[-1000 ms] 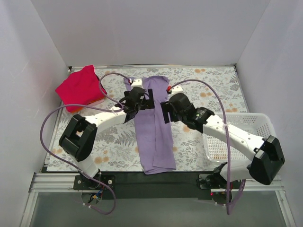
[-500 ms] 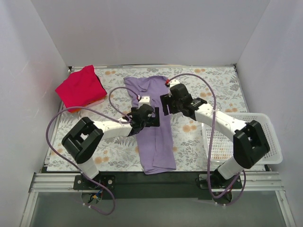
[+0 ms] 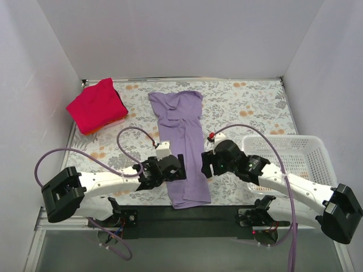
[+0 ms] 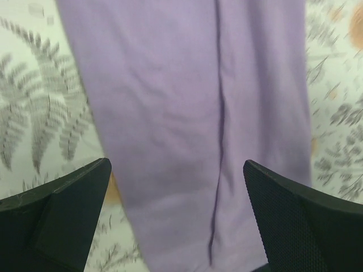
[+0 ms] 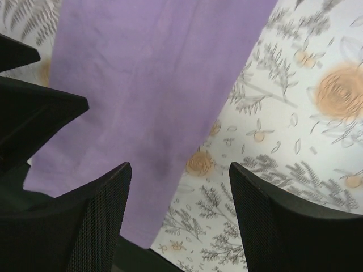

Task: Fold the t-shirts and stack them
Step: Fold the tshirt

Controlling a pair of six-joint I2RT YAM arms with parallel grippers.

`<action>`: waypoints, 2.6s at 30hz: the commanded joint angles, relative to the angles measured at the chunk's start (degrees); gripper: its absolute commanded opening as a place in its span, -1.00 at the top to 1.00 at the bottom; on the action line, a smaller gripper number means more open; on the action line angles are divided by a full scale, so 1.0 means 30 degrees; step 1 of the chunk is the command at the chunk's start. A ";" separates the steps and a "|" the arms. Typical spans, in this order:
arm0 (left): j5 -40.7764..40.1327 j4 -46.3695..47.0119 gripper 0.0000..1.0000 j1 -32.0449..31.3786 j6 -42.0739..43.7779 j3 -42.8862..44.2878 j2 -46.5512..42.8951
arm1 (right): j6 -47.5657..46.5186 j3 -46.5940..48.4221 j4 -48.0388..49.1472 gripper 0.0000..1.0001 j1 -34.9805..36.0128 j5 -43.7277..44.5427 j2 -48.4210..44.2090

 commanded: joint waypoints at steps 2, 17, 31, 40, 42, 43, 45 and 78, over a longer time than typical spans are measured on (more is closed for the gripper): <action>-0.1016 -0.4202 -0.93 -0.2600 -0.4742 -0.0745 -0.0912 | 0.2203 -0.1474 -0.0518 -0.25 0.1415 -0.0034 -0.0937; -0.0051 -0.7345 -0.83 -0.7469 -1.0106 -0.0775 0.0346 | 0.6303 -0.4462 -0.0284 -0.22 0.4903 0.0170 -0.1875; 0.1150 -0.6232 -0.37 -0.8058 -1.1308 -0.2004 -0.0209 | 0.8003 -0.5225 0.0214 -0.22 0.5898 0.0200 -0.2432; 0.1560 -0.5735 -0.25 -0.9053 -1.2656 -0.2415 -0.0357 | 0.9469 -0.5313 -0.0107 -0.20 0.7452 0.1164 -0.2227; 0.1678 -0.5501 -0.22 -0.9112 -1.2832 -0.2562 -0.0152 | 0.9587 -0.5342 -0.0167 -0.20 0.7511 0.1371 -0.2169; 0.1736 -0.5413 -0.20 -0.9200 -1.2920 -0.2620 -0.0064 | 0.9616 -0.5342 -0.0196 -0.20 0.7511 0.1546 -0.2140; 0.1824 -0.5265 -0.15 -0.9230 -1.3125 -0.2795 0.0141 | 0.9791 -0.5430 -0.0138 -0.18 0.7540 0.1636 -0.2053; 0.2615 -0.4328 1.00 -1.0810 -1.3711 -0.3675 -0.0415 | 1.1780 -0.5138 -0.0458 0.97 1.1111 0.2191 -0.0792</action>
